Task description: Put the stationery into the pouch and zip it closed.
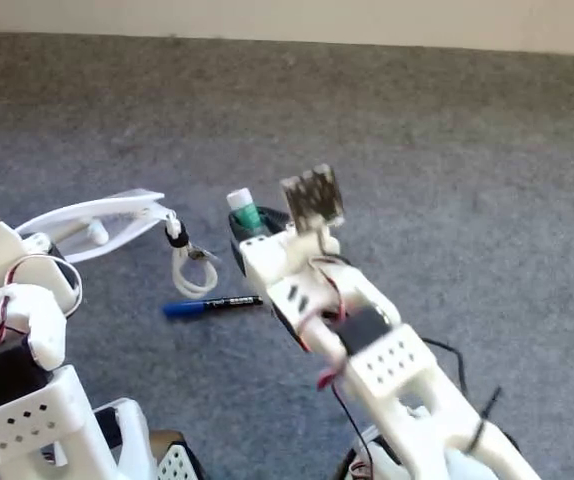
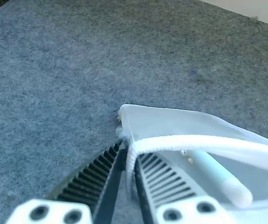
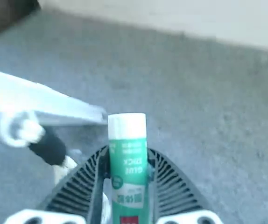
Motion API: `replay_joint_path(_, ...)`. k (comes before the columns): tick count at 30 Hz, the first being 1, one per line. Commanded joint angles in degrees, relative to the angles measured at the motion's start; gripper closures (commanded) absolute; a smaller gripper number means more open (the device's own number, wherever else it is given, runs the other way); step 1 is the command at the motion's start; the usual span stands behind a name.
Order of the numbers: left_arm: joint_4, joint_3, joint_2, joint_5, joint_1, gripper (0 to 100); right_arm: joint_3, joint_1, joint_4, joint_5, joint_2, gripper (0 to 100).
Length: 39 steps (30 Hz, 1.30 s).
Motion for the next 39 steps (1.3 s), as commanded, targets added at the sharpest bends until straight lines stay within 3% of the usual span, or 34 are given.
replay_joint_path(1, -1.93, -0.57, 0.40, -0.44, 3.21, 99, 5.32, -3.21, -7.34, -0.35, -12.00, 99.3)
replay_joint_path(8, -1.93, -0.57, 0.40, -1.93, 3.38, 99, 10.95, -9.19, -9.01, -0.35, -26.42, 99.4)
replay_joint_path(15, -1.93, -0.48, 0.40, -2.11, 3.38, 99, 10.95, -14.46, -9.27, -0.44, -30.11, 99.4)
replay_joint_path(20, -1.76, -0.48, 0.40, -2.11, 3.38, 99, 11.03, -17.10, -23.34, -0.35, -29.32, 99.4)
replay_joint_path(39, -1.85, -0.48, 0.40, -2.02, 3.21, 99, -9.71, -17.45, -67.03, -0.44, 21.23, 99.4)
